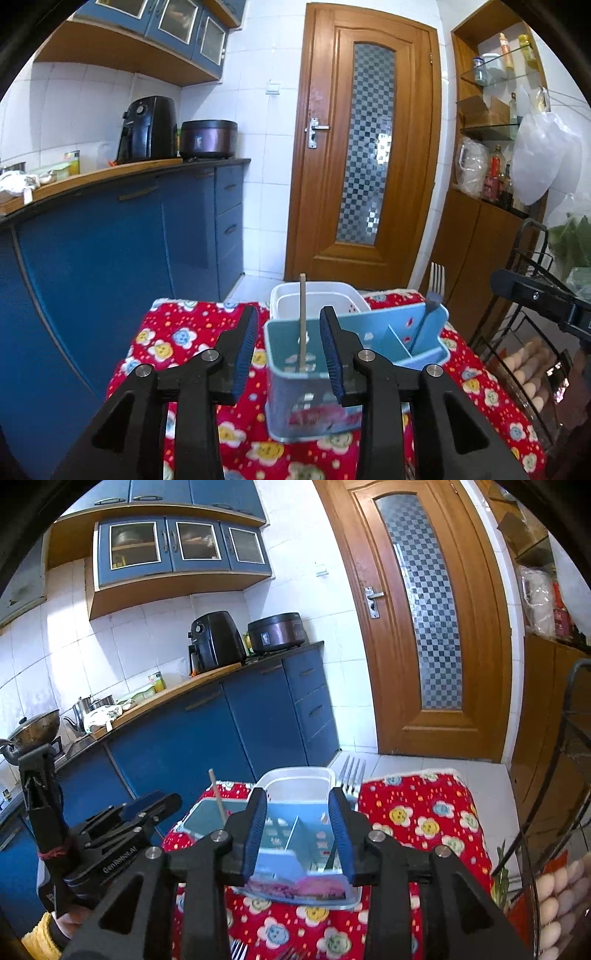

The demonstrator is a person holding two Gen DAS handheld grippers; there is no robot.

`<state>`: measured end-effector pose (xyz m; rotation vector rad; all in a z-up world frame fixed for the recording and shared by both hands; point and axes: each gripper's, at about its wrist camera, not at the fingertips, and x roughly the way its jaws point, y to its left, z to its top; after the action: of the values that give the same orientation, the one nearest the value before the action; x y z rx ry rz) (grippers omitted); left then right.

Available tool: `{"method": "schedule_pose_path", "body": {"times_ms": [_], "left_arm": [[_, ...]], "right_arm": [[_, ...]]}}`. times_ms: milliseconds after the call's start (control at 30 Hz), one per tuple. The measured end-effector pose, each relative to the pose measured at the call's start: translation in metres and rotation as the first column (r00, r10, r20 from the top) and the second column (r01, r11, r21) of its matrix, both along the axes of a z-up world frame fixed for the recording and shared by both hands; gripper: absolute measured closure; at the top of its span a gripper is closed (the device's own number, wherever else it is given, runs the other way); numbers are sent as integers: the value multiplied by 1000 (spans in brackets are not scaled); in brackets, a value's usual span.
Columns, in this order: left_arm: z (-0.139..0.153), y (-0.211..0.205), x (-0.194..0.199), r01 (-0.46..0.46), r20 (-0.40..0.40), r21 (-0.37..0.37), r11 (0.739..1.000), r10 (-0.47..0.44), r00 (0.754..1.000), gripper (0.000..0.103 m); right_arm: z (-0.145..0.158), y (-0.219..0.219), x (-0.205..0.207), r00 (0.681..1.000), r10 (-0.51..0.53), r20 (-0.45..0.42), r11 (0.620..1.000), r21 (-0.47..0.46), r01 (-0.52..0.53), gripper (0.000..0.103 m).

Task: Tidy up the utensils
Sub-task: 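Move both tools back down to the utensil pile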

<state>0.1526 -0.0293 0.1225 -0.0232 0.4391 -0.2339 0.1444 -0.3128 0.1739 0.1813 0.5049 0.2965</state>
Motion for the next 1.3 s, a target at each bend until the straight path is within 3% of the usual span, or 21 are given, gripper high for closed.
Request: {"method": "schedule_pose_path", "body": {"times_ms": [400,733,967,1300], "left_arm": [[2,15,-53,24,-52,42,999,-21,998,66],[-22,23,-74,29,-152,40,999,-23,988,66],[-45,26,-78,32,-242,20,999,-26,970,66],[-91,20,-68,65,-392,84,994,-27,920,66]], "right_arm": [[-25,-3,-39,989,-27,-148,999,-24,24,65],[-58,2,-58,957,-25,-288,999,-39,14,65],[-80,6,-66,935,-39,-352,998,-66,17,65],[-114,1,-59,893,-66,-446,996,-78,35,65]]}}
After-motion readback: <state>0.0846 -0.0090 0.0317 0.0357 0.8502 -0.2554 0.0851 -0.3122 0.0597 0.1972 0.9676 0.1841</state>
